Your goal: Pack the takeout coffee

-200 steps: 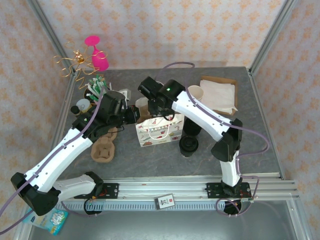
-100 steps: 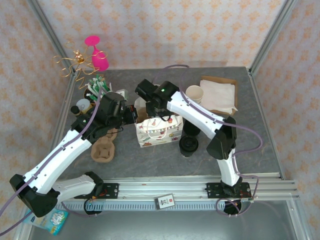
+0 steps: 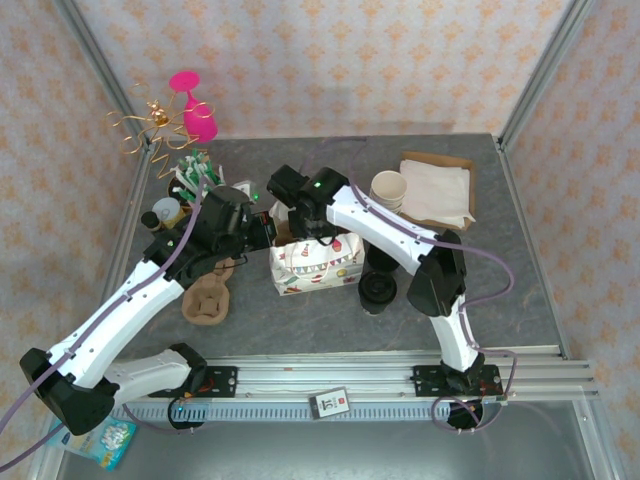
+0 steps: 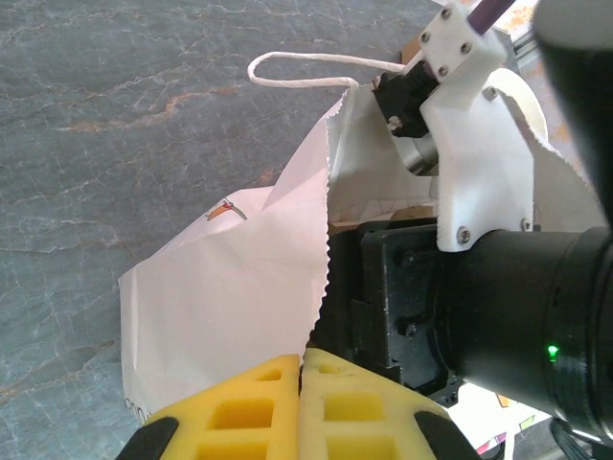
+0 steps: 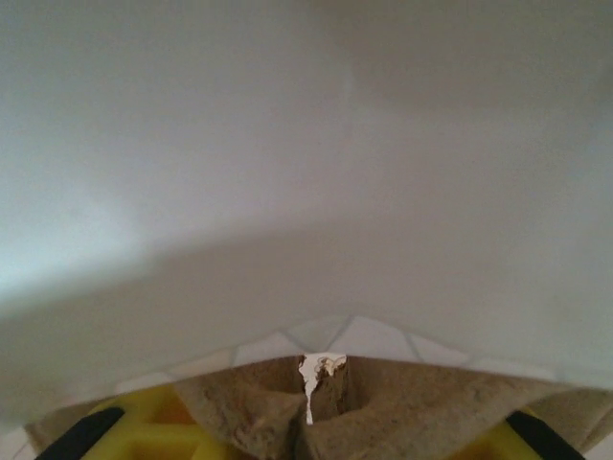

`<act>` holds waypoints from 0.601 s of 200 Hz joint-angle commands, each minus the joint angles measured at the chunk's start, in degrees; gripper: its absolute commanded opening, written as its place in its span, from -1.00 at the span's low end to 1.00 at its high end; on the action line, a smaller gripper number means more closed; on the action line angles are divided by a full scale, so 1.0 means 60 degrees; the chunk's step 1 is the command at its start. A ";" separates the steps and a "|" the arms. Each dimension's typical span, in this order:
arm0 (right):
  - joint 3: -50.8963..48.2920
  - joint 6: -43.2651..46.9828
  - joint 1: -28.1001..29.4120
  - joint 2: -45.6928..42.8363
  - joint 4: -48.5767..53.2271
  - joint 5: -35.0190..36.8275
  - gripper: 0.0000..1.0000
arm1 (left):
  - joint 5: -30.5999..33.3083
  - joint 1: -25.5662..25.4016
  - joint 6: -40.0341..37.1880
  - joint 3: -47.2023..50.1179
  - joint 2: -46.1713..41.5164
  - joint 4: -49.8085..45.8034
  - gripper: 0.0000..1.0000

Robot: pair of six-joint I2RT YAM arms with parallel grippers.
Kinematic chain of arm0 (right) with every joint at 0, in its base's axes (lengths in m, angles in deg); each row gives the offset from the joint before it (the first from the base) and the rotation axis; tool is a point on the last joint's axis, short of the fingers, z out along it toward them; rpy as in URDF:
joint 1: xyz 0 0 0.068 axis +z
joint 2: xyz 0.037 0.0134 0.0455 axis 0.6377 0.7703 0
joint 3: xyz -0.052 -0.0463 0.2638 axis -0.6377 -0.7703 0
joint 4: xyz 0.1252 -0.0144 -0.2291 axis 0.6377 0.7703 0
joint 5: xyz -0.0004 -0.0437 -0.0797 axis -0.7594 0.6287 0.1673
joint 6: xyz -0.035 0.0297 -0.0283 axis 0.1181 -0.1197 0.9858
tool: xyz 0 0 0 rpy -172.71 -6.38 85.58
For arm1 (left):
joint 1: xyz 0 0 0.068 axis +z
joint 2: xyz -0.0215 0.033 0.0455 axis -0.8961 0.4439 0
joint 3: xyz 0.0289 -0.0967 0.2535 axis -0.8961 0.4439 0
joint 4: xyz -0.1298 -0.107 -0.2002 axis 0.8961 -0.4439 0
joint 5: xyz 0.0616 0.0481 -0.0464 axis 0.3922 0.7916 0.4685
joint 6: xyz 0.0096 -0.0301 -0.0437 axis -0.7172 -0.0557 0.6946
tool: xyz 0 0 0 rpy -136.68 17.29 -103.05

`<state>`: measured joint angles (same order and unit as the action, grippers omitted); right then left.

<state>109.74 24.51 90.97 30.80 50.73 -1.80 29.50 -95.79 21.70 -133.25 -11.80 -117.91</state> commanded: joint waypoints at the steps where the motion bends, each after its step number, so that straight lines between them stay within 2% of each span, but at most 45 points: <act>1: -0.0344 0.0009 0.0109 0.0236 0.0003 -0.0326 -0.39 | 0.0243 0.0045 0.0151 0.0165 -0.0028 -0.0076 -1.00; 64: -0.0484 0.0061 0.0113 0.0306 -0.0186 -0.0381 -0.23 | 0.0393 0.0051 0.0181 0.0174 -0.0032 -0.0069 -1.00; 120: 0.0405 0.0060 0.0142 0.0224 0.0203 -0.0352 0.14 | 0.0686 0.0045 0.0207 0.0138 -0.0057 -0.0225 -1.00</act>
<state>109.22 24.75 90.97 30.87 49.35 -2.98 30.59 -95.81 22.14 -132.99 -11.80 -117.45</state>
